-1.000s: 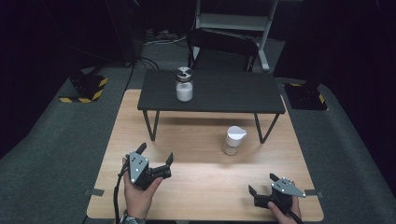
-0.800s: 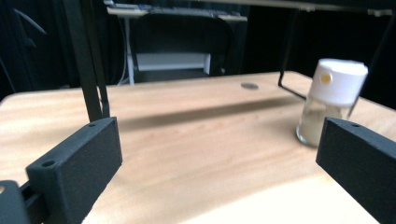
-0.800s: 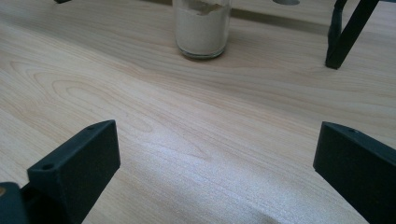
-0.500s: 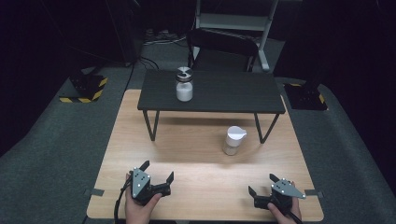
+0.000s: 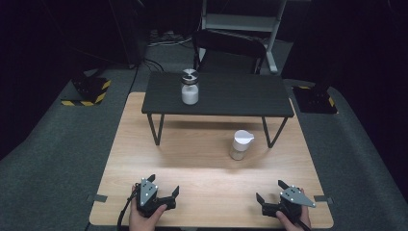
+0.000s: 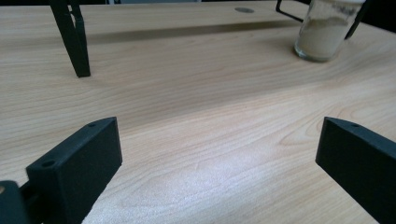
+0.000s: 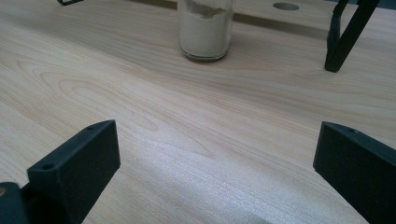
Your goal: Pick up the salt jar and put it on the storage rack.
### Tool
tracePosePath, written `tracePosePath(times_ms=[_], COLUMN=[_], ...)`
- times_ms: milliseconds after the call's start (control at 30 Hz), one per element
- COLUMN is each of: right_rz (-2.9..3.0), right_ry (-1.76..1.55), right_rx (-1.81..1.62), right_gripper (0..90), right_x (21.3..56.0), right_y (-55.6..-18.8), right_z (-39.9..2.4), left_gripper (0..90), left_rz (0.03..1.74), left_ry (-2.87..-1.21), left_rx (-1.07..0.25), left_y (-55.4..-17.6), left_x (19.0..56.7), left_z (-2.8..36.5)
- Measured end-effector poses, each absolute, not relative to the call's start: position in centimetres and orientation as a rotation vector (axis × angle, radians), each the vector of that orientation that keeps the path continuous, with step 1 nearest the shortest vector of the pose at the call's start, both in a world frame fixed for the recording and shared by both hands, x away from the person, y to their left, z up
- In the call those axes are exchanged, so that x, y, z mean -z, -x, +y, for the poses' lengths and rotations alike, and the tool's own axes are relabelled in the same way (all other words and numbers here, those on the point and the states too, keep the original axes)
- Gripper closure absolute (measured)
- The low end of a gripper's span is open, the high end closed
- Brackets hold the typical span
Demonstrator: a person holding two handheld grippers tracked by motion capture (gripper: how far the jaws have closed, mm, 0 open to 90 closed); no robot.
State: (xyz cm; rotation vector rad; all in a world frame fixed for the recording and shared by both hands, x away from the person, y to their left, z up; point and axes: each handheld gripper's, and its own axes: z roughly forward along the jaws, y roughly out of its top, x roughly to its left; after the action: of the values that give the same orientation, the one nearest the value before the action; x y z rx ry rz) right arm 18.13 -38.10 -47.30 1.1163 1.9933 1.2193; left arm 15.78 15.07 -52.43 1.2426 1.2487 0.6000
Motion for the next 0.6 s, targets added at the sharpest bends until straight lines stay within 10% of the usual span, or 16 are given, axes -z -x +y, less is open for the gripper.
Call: tracePosePath(times_ms=[600], right_rz=[1.991], right_ry=[-1.112], right_rx=[-1.218], right_gripper=[0.6], right_x=[47.34], right_y=[-17.91], right_z=[-38.03], left_gripper=[0.7], left_rz=[1.256], left_ry=[-1.356], left_rx=[-0.598], left_y=[-16.01], left_x=[51.57], left_z=[14.88])
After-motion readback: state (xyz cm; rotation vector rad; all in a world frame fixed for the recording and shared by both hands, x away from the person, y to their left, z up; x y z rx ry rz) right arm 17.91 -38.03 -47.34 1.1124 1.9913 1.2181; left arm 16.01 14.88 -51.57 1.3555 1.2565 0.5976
